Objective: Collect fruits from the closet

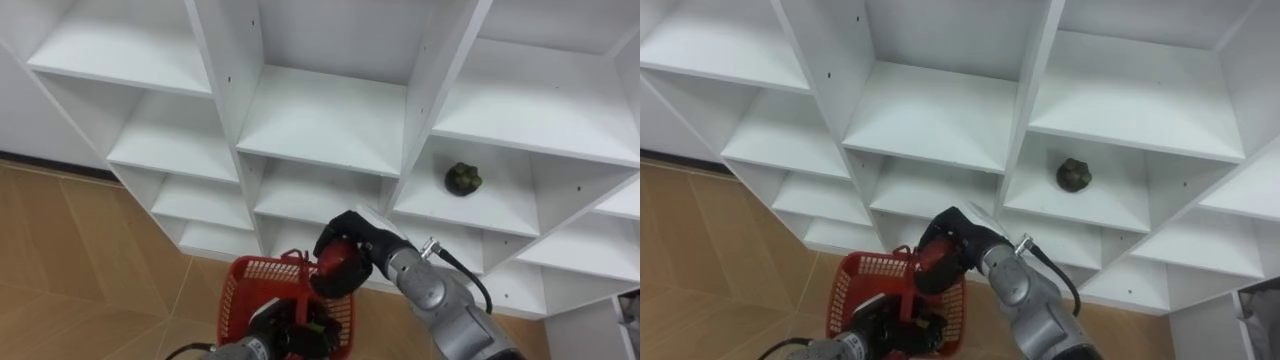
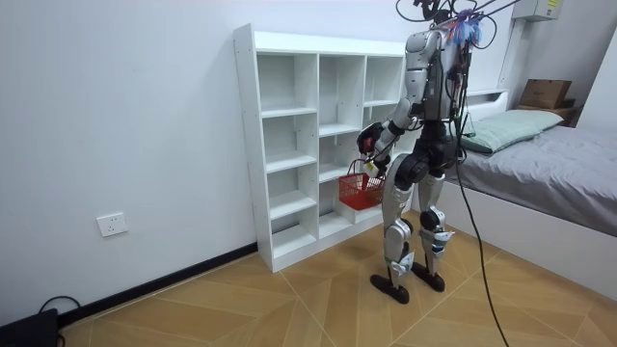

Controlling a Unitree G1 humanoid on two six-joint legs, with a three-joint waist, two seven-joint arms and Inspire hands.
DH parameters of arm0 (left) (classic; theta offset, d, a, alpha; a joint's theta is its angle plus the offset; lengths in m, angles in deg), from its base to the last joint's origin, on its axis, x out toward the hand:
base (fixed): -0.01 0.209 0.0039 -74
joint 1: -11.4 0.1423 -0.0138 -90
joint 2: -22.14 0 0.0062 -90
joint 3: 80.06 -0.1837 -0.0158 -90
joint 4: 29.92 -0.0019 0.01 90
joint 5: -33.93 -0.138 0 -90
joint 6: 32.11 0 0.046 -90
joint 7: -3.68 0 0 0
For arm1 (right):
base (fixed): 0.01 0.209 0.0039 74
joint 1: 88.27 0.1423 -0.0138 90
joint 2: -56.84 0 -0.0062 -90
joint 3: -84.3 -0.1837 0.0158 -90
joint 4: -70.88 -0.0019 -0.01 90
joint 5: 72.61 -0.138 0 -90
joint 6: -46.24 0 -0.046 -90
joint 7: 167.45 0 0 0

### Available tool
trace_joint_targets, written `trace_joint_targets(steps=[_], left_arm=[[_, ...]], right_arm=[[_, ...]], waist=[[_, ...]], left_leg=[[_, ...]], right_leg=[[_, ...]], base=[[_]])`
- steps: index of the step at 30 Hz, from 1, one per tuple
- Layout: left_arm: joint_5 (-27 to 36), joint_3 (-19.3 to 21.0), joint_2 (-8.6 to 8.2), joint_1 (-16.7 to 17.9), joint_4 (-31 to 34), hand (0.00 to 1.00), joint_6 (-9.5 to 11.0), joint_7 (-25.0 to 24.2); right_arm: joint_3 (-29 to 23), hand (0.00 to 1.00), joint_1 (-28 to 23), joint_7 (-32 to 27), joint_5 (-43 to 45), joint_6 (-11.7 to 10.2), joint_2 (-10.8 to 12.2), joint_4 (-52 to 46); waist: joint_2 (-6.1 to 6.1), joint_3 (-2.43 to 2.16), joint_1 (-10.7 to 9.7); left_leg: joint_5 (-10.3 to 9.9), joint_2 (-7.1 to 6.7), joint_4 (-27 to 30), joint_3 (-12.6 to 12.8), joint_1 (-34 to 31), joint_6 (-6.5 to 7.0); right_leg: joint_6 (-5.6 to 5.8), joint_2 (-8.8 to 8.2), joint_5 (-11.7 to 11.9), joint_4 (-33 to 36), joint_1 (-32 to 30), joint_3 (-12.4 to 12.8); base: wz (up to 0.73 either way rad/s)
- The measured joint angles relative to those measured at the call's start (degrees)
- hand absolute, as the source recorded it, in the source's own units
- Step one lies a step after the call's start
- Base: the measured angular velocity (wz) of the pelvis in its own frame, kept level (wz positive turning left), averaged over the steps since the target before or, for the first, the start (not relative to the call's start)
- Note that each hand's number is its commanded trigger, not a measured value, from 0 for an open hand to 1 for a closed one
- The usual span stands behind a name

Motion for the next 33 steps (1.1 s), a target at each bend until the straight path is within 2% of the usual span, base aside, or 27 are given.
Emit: trace_joint_targets(steps=[5,21,22,23,25,26,33], left_arm=[[-0.01,0.03,-0.28,-0.23,-0.4,1.0,0.0,0.0],[-0.82,0.15,-0.37,-0.83,-0.94,1.0,0.0,0.11],[-1.16,0.16,-0.37,-0.83,-0.94,1.0,0.0,0.1],[-1.16,0.16,-0.37,-0.83,-0.94,1.0,0.0,0.07],[-1.17,0.15,-0.38,-0.83,-0.94,1.0,0.0,0.01],[-1.17,0.15,-0.39,-0.83,-0.94,1.0,0.0,-0.03],[-1.18,0.12,-0.48,-0.83,-0.94,1.0,0.0,-1.09]], right_arm=[[2.04,1.0,0.0,0.69,-0.01,0.0,-0.03,0.01],[2.09,1.0,0.01,2.6,0.22,0.01,-0.04,0.06],[2.08,0.98,0.01,2.6,0.23,0.01,-0.07,0.06],[2.08,0.78,0.01,2.63,0.25,0.02,-0.1,0.08],[2.01,0.09,0.01,2.76,0.79,0.02,-0.11,0.07],[1.99,0.0,0.01,2.82,1.29,0.02,-0.1,0.07],[1.9,0.0,0.01,3.22,4.15,0.02,-0.22,0.06]], waist=[[-0.01,-0.01,0.16],[-0.08,-0.05,0.21],[-0.09,-0.05,0.21],[-0.1,-0.05,0.21],[-0.11,-0.06,0.12],[-0.11,-0.06,0.12],[-0.17,-0.09,0.1]], left_leg=[[0.01,0.04,0.01,-0.14,0.02,-0.02],[0.02,0.03,0.07,-0.07,0.07,-0.01],[0.02,0.03,0.08,-0.07,0.08,-0.01],[0.02,0.03,0.08,-0.06,0.08,-0.01],[0.02,0.02,0.09,-0.08,0.07,-0.01],[0.02,0.01,0.09,-0.09,0.07,-0.01],[0.02,0.01,0.13,-0.04,0.02,-0.01]], right_leg=[[0.0,0.05,0.0,-0.01,-0.01,0.03],[0.0,0.03,0.0,0.01,0.03,0.08],[0.0,0.03,0.0,0.01,0.03,0.09],[0.0,0.03,0.0,0.01,0.03,0.1],[0.0,0.03,0.0,0.01,0.06,0.09],[0.0,0.04,0.0,0.01,0.07,0.09],[0.0,0.04,0.0,0.02,0.09,0.03]], base=[[0.0],[0.0],[0.0],[0.0],[0.0],[0.0],[0.0]])
